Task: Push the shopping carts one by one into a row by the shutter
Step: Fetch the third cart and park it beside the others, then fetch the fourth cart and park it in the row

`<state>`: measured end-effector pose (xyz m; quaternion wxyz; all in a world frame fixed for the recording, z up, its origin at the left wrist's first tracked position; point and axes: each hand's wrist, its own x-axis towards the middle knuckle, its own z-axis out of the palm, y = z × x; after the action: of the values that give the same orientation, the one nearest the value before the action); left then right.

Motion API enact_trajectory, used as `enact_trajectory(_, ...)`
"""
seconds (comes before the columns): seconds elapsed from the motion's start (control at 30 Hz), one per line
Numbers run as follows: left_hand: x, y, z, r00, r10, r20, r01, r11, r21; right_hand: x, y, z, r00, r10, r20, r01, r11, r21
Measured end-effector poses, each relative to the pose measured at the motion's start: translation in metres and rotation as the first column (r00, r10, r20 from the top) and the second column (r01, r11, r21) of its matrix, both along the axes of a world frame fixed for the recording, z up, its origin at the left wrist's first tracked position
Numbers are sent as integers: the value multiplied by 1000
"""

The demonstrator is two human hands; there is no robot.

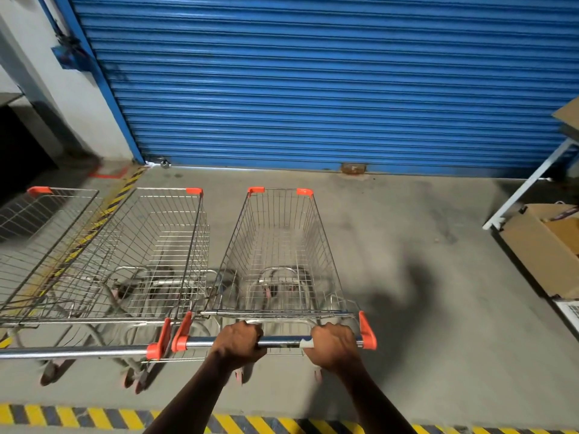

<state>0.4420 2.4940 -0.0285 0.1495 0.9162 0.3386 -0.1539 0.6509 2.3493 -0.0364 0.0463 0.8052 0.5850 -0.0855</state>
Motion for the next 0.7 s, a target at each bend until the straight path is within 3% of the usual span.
enact_trajectory(0.17, -2, 0, 4, 998, 16, 57, -13, 999, -46, 1, -3, 1, 998, 22, -67, -17, 997, 71)
enact_trajectory(0.47, -1, -23, 12, 946, -33, 321, -19, 987, 158, 7, -18, -1, 984, 151, -95, -111, 933, 341)
enact_trajectory(0.6, 23, -38, 41, 912, 45, 407, -150, 961, 231, 6, -19, 23, 997, 73, -31, -54, 910, 410)
enact_trajectory(0.7, 44, -48, 80, 866, 9, 500, -183, 936, 300, 9, -19, 57, 1000, -19, 9, 13, 886, 463)
